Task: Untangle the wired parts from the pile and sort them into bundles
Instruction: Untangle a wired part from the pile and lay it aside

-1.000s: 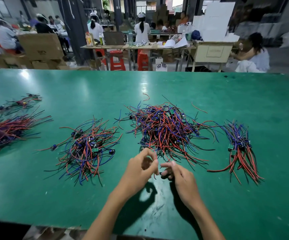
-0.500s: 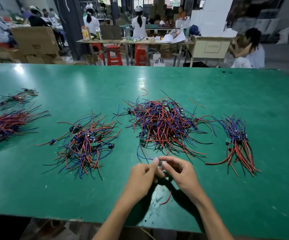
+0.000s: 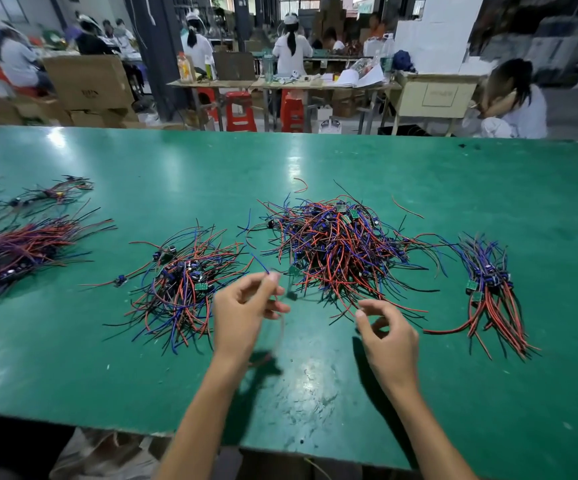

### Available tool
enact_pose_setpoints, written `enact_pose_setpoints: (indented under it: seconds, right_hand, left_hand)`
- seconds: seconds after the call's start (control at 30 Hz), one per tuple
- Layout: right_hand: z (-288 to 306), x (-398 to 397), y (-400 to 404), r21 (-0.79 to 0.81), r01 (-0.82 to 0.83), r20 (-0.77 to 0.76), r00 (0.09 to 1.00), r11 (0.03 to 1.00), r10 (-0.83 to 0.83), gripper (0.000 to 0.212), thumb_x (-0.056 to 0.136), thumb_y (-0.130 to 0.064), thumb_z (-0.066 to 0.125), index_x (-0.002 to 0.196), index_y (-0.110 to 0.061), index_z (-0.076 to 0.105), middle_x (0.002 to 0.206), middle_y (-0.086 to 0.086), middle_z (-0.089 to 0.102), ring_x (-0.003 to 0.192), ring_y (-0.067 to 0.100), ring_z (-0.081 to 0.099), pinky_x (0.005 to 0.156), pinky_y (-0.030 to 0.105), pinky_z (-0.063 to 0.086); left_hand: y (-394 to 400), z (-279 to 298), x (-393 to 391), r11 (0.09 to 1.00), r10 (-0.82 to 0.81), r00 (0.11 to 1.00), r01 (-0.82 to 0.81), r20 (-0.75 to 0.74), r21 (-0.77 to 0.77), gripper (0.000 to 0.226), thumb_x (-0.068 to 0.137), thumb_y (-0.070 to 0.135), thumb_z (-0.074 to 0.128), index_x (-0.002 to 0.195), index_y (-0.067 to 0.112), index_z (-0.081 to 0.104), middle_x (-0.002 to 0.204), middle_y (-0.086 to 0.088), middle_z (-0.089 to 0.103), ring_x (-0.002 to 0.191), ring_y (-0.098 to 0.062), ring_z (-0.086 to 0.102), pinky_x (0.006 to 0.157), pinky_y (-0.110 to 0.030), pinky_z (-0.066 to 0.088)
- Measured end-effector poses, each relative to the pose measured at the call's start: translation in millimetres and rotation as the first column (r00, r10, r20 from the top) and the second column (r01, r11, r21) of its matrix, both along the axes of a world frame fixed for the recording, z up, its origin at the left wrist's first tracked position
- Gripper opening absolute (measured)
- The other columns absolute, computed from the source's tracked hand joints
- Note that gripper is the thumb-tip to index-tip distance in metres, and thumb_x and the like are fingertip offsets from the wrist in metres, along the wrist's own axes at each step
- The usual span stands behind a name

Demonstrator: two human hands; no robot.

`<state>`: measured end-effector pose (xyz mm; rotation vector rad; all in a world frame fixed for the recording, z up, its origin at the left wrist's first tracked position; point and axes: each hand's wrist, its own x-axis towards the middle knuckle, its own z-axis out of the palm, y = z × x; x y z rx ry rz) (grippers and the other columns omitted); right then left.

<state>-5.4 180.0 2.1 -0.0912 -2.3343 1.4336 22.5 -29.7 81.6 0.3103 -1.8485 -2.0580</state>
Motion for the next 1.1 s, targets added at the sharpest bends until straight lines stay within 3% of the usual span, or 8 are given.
enact_pose_setpoints:
  seconds: [0.2,0.37,0.5,0.6,0.7,0.87,0.97,1.1]
  right_hand:
    - [0.0,-18.8,-14.5,0.348,-0.035,0.128,0.992,0.937,-0.010,0.017,0.093,-0.044,0.068,0.097,-0.031,0.076,0.099,-0.009,0.068,0.093,0.019,0.063,0.078,0.032,0.049]
    - [-2.2,-16.5,-6.9,0.121,0.069,0.123,0.989,0.990,-0.084,0.012,0.095,-0.039,0.065,0.084,-0.038,0.065,0.075,-0.019,0.063,0.076,0.016,0.062,0.066,0.027,0.038]
    - [-1.9,-12.1,-6.7,0.070,0.054,0.129,0.990,0.996,-0.063,0.011,0.094,-0.037,0.068,0.083,-0.033,0.070,0.072,-0.013,0.066,0.070,0.006,0.060,0.061,0.026,0.041]
    - [-2.8,-10.7,-5.9,0.088,0.029,0.138,0.990,0.996,-0.041,0.012,0.094,-0.040,0.067,0.082,-0.036,0.068,0.070,-0.012,0.065,0.067,0.006,0.059,0.060,0.024,0.040]
    - [-2.7,-9.9,-5.7,0.158,-0.009,0.166,0.986,0.987,-0.017,0.014,0.093,-0.043,0.066,0.080,-0.040,0.064,0.068,-0.013,0.065,0.068,0.007,0.060,0.060,0.027,0.039]
    - [-2.9,-9.8,-4.4,0.151,-0.028,0.175,0.985,0.988,0.001,0.010,0.092,-0.040,0.067,0.083,-0.040,0.065,0.064,-0.010,0.062,0.064,0.006,0.058,0.058,0.027,0.040]
    - [-1.6,-7.8,-2.6,0.077,-0.031,0.143,0.990,0.997,0.020,0.014,0.089,-0.040,0.071,0.098,-0.035,0.062,0.070,-0.007,0.061,0.065,0.012,0.057,0.060,0.030,0.040]
    - [0.9,-0.4,-5.0,0.192,-0.090,0.043,0.996,0.977,0.083,0.016,0.087,-0.053,0.066,0.088,-0.038,0.063,0.083,-0.011,0.057,0.081,0.002,0.056,0.069,0.023,0.043]
  left_hand:
    - [-76.4,42.3,-13.1,0.990,-0.049,0.965,0.082,0.259,-0.117,0.015,0.093,0.019,0.067,0.089,0.012,0.080,0.071,-0.005,0.072,0.045,-0.012,0.055,0.047,-0.017,0.050]
    - [-123.4,61.3,-25.4,0.983,-0.185,0.940,0.177,0.288,0.053,0.016,0.093,0.024,0.060,0.097,0.012,0.071,0.068,0.004,0.058,0.046,-0.007,0.038,0.041,-0.016,0.036]
    - [-148.6,57.2,-40.1,0.964,0.111,0.966,-0.048,0.232,-0.262,0.017,0.092,0.023,0.064,0.091,0.014,0.077,0.080,-0.007,0.072,0.060,-0.016,0.060,0.059,-0.027,0.051]
    - [-150.7,31.4,-51.5,0.527,0.452,0.833,0.037,0.318,-0.849,0.033,0.095,0.033,0.062,0.108,0.006,0.074,0.109,-0.022,0.069,0.108,-0.036,0.061,0.093,-0.041,0.049]
    - [-124.0,11.5,-53.7,0.141,0.586,0.775,0.192,0.238,-0.971,0.062,0.089,0.050,0.067,0.131,0.006,0.054,0.136,-0.024,0.041,0.129,-0.037,0.033,0.104,-0.047,0.034]
    - [-43.8,-26.2,-64.7,0.104,-0.078,0.968,0.244,0.237,-0.964,0.052,0.094,0.055,0.056,0.142,0.033,0.053,0.151,0.000,0.042,0.137,-0.020,0.034,0.112,-0.041,0.025]
    - [-18.2,-49.6,-65.8,0.088,-0.072,0.969,0.244,0.238,-0.966,0.039,0.098,0.051,0.052,0.130,0.032,0.063,0.145,0.008,0.051,0.134,-0.012,0.039,0.111,-0.035,0.018]
    - [-11.2,-58.6,-45.8,0.338,-0.111,0.994,0.029,-0.009,-0.941,0.020,0.093,0.047,0.064,0.103,0.032,0.073,0.108,0.018,0.069,0.108,-0.002,0.055,0.099,-0.028,0.018]
